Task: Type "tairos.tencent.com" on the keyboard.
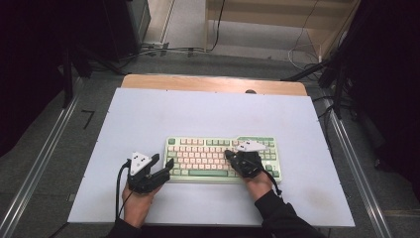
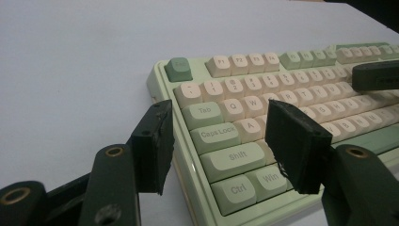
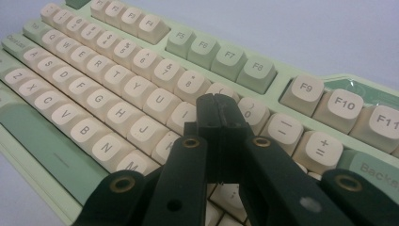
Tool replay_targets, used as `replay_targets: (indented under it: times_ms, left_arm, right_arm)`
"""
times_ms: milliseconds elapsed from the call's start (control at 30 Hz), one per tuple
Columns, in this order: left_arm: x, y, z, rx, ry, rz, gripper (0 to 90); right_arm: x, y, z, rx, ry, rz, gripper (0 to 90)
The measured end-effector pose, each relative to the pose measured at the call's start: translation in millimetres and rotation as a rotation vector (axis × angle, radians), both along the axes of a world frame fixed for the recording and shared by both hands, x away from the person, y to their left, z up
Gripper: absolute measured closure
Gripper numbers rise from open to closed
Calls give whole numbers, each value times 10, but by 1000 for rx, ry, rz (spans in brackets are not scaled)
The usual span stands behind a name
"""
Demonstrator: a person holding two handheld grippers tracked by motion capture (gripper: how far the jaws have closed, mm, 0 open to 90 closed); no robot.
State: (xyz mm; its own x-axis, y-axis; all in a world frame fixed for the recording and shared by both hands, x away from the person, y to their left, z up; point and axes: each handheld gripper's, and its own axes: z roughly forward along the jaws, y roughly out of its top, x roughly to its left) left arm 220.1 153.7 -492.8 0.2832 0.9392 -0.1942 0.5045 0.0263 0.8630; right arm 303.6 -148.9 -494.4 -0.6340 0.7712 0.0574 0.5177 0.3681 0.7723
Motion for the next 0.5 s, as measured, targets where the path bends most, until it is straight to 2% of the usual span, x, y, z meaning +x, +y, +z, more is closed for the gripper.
replay_targets:
  times_ms: [333,400,500]
  left_arm:
    - [3,5,5,-3,-4,2,428]
    - [4,3,3,-4,-3,2,428]
    - [3,2,5,-3,-3,0,429]
  right_arm:
    - [-6,-11,24,22,5,-5,875]
    - [-9,-23,43,38,5,-5,840]
    - [-17,-37,65,64,0,-11,726]
